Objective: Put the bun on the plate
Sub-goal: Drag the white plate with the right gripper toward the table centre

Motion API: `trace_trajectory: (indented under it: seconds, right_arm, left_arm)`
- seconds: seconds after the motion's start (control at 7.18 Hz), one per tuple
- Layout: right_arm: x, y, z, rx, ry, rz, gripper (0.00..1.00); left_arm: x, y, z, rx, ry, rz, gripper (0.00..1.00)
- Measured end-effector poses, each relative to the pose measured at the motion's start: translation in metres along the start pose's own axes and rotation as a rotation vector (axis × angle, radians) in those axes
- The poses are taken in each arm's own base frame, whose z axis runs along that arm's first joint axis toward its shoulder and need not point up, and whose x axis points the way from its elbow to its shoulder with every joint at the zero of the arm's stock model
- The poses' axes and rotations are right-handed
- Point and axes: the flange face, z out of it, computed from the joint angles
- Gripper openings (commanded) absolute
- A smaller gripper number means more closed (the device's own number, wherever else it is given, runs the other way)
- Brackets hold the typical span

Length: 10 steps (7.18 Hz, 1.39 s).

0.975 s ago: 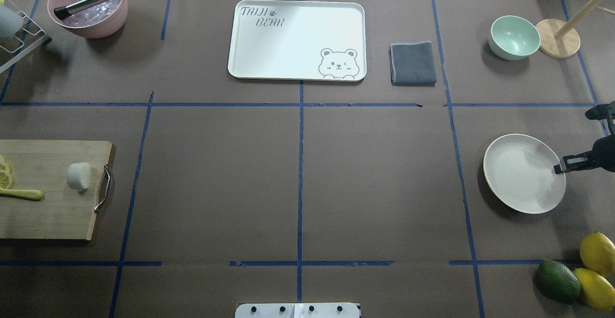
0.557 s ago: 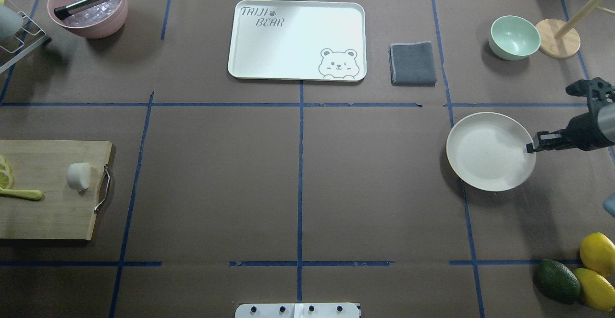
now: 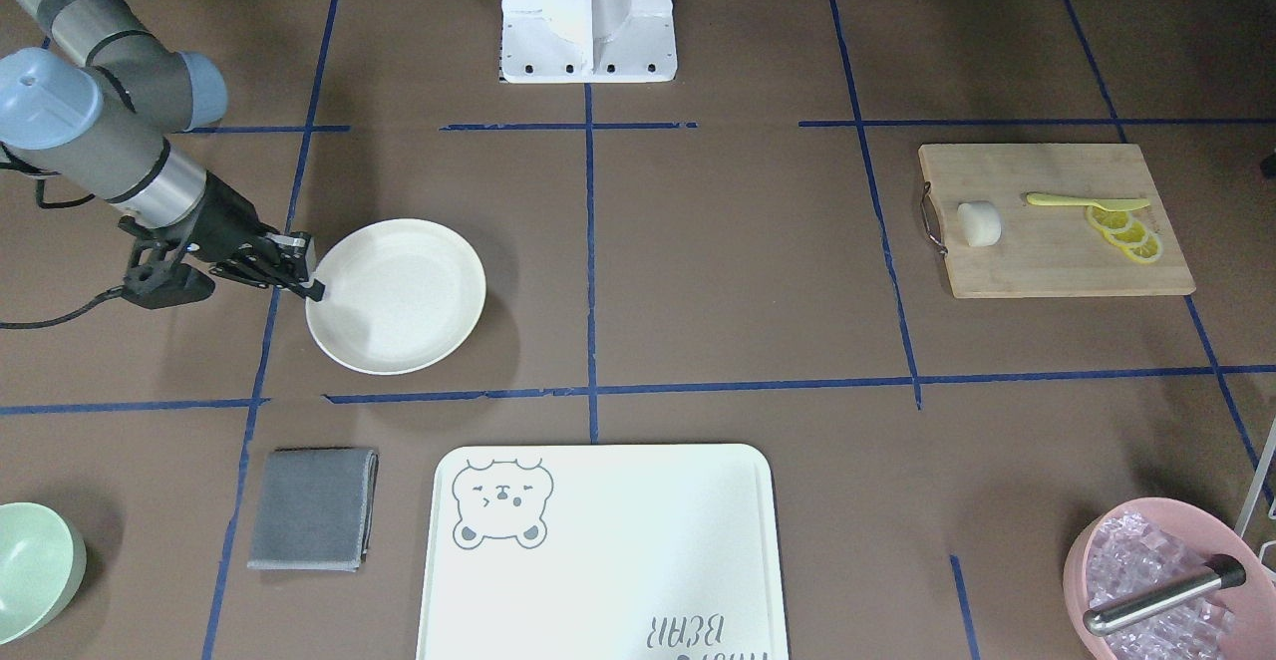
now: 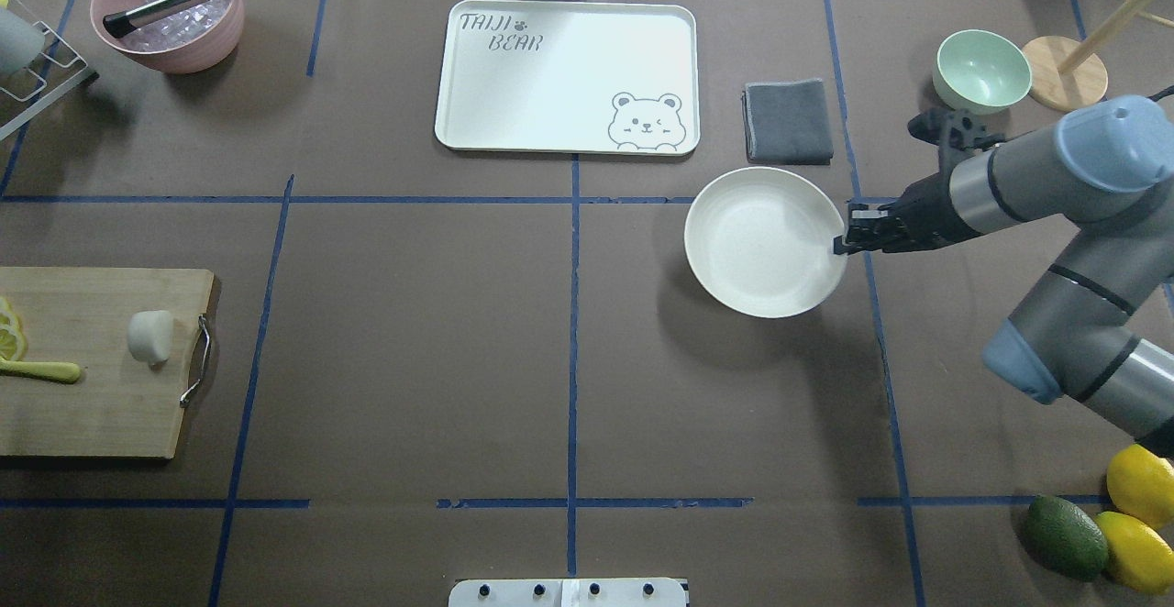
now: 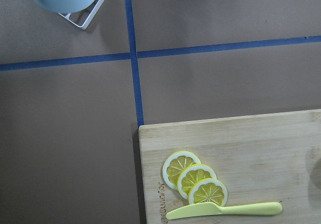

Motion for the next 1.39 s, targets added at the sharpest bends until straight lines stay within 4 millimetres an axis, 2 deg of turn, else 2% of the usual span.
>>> trace_trajectory:
  seconds: [0.28,0.42,0.56,0.7,0.84,0.98,1.25,1.39]
  right_arm:
    - [-0.087,0.022,0.037,0.025,0.004,0.047,0.00]
    - [-0.124,0.036,0.052,0.036,0.010,0.072,0.00]
    - [-0.152,0.054,0.066,0.050,0.016,0.096,0.00]
    - [-0.169,0.071,0.078,0.065,0.022,0.104,0.02]
    - [-0.175,0.085,0.088,0.063,0.028,0.102,0.27]
    - [-0.176,0.096,0.095,0.053,0.036,0.098,0.96]
    - [-0.172,0.104,0.107,0.050,0.055,0.098,1.00]
    - [-0.170,0.100,0.107,0.061,0.060,0.100,1.00]
  left_arm:
    - [0.002,0.000,0.002,-0.004,0.000,0.004,1.00]
    - [0.003,-0.001,0.003,-0.006,0.000,0.006,1.00]
    - [0.002,-0.001,0.003,-0.007,0.000,0.005,1.00]
    - [0.003,-0.001,0.004,-0.009,0.001,0.006,1.00]
    - [0.003,-0.001,0.006,-0.013,0.001,0.007,1.00]
    - [0.003,-0.001,0.010,-0.021,0.001,0.007,1.00]
    - [0.004,-0.001,0.014,-0.030,0.002,0.010,1.00]
    - [0.005,-0.001,0.015,-0.031,0.002,0.011,1.00]
